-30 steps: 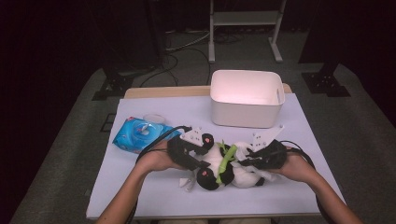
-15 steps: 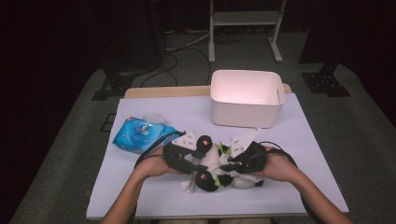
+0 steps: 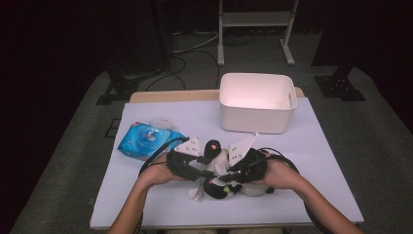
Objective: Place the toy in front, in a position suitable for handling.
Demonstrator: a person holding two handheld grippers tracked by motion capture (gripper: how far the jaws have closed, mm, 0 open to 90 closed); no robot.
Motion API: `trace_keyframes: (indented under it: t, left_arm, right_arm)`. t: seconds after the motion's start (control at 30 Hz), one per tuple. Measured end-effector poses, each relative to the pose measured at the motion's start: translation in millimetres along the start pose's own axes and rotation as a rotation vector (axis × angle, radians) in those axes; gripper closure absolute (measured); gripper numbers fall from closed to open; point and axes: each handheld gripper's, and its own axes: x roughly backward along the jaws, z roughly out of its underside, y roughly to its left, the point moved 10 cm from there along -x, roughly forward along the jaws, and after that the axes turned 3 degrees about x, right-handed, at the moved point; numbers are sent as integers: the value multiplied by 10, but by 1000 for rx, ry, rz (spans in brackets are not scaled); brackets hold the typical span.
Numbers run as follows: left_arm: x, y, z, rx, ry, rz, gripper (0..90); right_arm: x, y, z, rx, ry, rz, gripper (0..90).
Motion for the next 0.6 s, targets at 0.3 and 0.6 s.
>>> trace_keyframes:
  t: [0.3,0.6]
  left_arm:
    - [-44,-8,4,15,-19,15,534]
    - [-56,-43,-9,9,-15,12,537]
  right_arm:
    - [-107,52,-118,43,30,-17,860]
    - [50,-289,-28,25,72,96,860]
